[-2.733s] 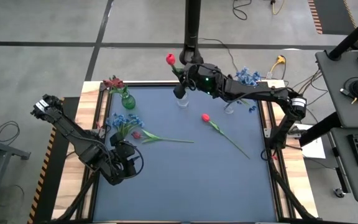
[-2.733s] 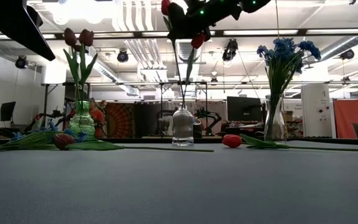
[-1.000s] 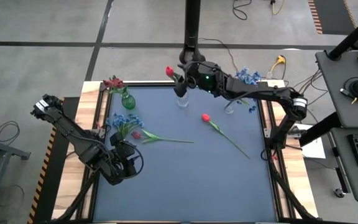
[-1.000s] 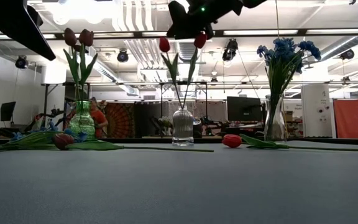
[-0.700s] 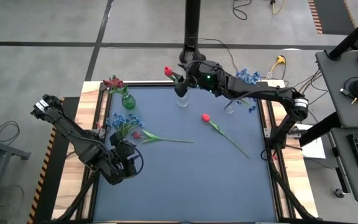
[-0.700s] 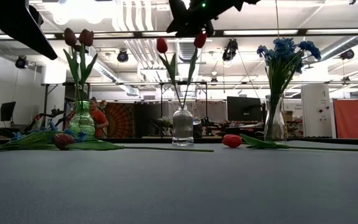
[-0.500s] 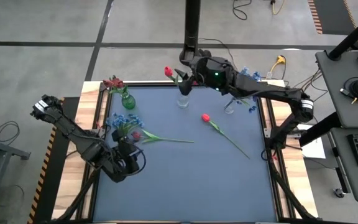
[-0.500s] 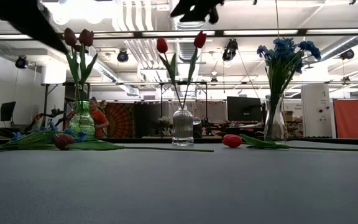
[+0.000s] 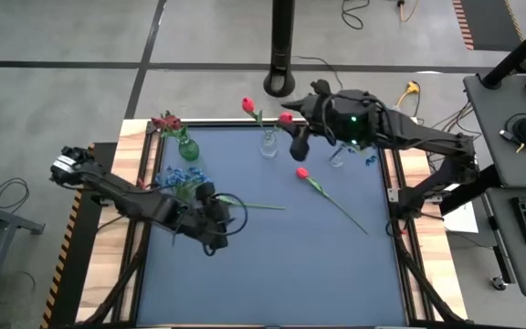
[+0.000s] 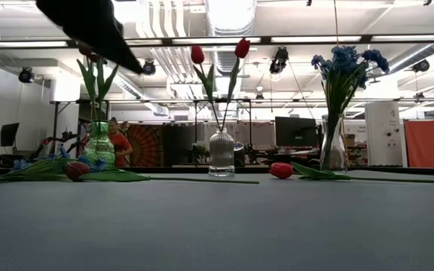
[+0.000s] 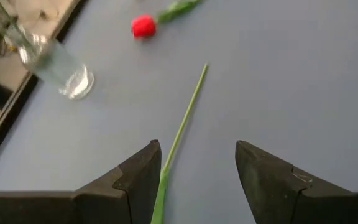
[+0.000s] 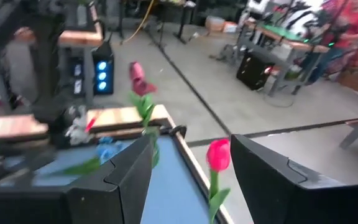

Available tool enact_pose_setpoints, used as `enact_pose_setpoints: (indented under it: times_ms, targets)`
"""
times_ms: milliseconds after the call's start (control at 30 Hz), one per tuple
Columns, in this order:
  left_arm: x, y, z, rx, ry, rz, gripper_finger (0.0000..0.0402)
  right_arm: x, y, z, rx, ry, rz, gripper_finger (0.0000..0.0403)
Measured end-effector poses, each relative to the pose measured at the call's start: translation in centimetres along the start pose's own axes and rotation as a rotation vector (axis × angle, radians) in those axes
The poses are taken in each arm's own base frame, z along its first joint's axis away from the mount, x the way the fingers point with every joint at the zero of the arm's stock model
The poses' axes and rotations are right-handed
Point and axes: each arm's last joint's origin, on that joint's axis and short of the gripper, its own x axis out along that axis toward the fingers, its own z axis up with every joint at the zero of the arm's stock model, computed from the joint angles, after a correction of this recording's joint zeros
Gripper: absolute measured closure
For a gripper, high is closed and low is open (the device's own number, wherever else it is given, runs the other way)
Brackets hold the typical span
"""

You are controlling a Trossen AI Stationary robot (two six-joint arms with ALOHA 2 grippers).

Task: Sort flowers into vase by color
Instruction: Put the dark red flower into the green vase

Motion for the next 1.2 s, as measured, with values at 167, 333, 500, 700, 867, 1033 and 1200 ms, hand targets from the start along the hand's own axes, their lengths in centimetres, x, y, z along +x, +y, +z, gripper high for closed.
enact_pose_setpoints:
  times_ms: [167,333,500,700,867,1033,1200]
  targets:
    - [2.6,0.4,-0.4,0.01,0.096,0.039,0.0212,-2.4,1.1,0.0,-0.019,0.075,0.066,0.0197]
    - [4.9,0.4,-1.0,0.017,0.182,0.054,0.0212,-4.0,1.9,-0.8,-0.041,0.18,0.118,0.0197]
    - [7.3,0.8,-1.7,0.014,0.272,0.062,0.0212,-4.9,2.7,-1.9,-0.045,0.3,0.163,0.0197]
    - [10.1,0.5,-3.2,0.072,0.391,0.063,0.0212,-5.2,4.3,-3.6,-0.078,0.418,0.209,0.0197]
    - [11.1,0.2,-4.0,0.109,0.439,0.074,0.0212,-4.3,6.4,-6.6,-0.116,0.496,0.246,0.0197]
    - [10.1,0.2,-4.0,0.095,0.449,0.077,0.0212,-2.3,8.9,-11.1,-0.158,0.505,0.283,0.0197]
    - [7.8,-0.1,-4.0,0.054,0.475,0.061,0.0212,-0.1,10.8,-15.5,-0.145,0.393,0.352,0.0197]
